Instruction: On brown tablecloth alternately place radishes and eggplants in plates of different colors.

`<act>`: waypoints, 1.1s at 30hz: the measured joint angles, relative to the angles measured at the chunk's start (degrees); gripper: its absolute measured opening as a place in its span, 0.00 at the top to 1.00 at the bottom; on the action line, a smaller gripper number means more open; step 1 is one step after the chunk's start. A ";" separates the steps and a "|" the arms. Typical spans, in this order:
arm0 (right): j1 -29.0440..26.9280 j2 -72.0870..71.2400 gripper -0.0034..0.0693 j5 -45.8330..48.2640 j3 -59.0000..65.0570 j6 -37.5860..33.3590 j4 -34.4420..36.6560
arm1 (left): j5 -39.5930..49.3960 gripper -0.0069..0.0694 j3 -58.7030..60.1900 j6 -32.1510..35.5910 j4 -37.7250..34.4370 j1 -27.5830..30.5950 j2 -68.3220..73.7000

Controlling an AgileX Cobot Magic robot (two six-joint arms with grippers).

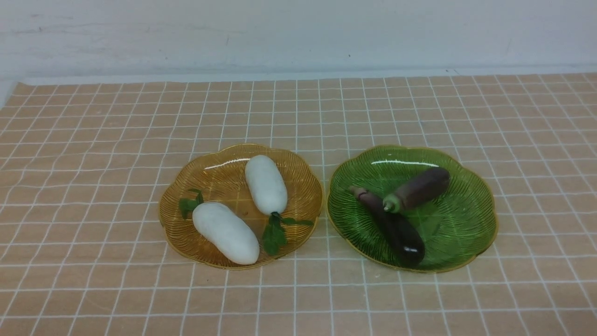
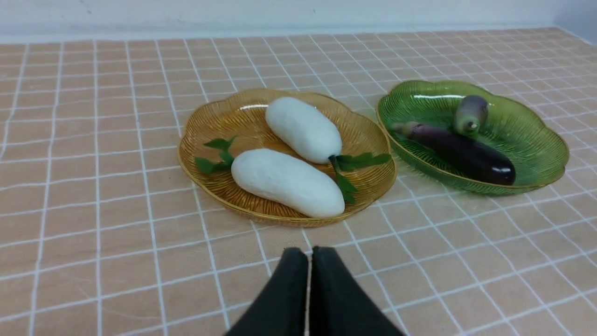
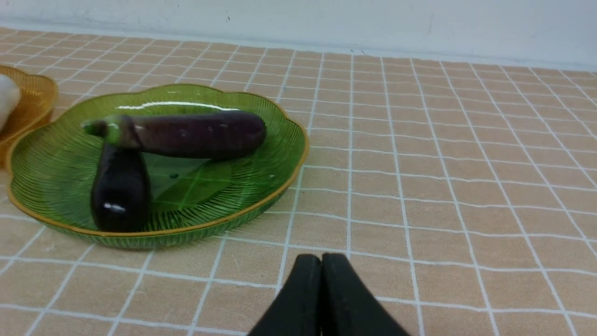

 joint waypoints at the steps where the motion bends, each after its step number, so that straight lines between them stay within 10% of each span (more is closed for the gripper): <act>1: 0.00 0.00 0.97 0.00 0.00 0.00 0.00 | -1.37 0.91 0.12 -0.15 0.27 0.00 0.63; 20: 0.00 0.00 0.97 0.00 0.00 -0.71 0.06 | -17.55 0.91 9.44 -3.30 9.30 1.42 1.02; 33: 0.00 0.00 0.97 0.00 0.00 -0.71 0.06 | -29.09 0.91 25.31 16.53 -4.57 22.77 -1.17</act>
